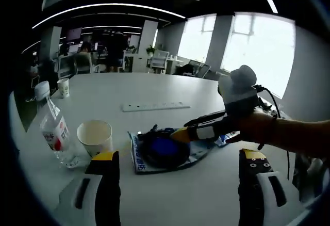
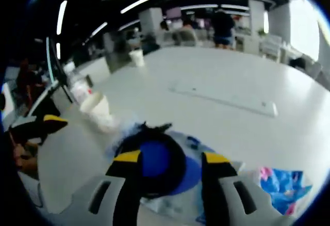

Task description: Arrange the tabletop items into an orderly group along one side of the table until the central work area is clear of visible clutter.

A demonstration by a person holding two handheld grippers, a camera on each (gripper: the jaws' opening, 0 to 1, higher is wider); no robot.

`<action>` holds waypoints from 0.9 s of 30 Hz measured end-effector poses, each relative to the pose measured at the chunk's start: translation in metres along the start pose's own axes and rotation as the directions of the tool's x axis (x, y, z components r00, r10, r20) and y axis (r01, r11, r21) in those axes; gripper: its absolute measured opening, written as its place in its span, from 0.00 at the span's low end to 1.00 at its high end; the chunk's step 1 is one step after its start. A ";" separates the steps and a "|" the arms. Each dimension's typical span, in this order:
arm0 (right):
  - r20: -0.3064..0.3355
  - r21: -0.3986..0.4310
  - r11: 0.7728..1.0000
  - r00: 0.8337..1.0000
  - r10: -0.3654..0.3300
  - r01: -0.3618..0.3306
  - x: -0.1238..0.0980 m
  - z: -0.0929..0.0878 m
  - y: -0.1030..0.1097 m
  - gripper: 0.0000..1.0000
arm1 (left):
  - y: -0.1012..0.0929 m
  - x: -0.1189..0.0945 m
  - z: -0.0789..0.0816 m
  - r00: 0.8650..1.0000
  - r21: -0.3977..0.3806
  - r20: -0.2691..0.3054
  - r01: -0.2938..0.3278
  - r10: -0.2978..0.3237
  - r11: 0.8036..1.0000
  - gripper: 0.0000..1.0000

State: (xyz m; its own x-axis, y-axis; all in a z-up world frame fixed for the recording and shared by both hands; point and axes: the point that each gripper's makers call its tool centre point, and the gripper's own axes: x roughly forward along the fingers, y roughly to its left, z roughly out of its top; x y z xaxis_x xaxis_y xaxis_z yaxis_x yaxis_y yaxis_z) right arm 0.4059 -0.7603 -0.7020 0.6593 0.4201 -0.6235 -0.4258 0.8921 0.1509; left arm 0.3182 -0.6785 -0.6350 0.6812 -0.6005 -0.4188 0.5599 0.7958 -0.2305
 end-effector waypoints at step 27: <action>-0.076 -0.041 0.999 0.997 0.026 -0.030 0.039 -0.006 -0.001 0.21 | 0.012 0.010 -0.029 0.999 -0.061 -0.047 -0.010 0.007 0.998 0.84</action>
State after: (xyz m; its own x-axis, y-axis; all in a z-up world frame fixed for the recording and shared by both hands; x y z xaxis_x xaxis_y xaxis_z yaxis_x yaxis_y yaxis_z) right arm 0.4279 -0.7459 -0.7310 0.5987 0.4296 -0.6760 -0.4700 0.8718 0.1378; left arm 0.3182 -0.6726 -0.6674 0.6625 -0.5905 -0.4609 0.5233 0.8051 -0.2792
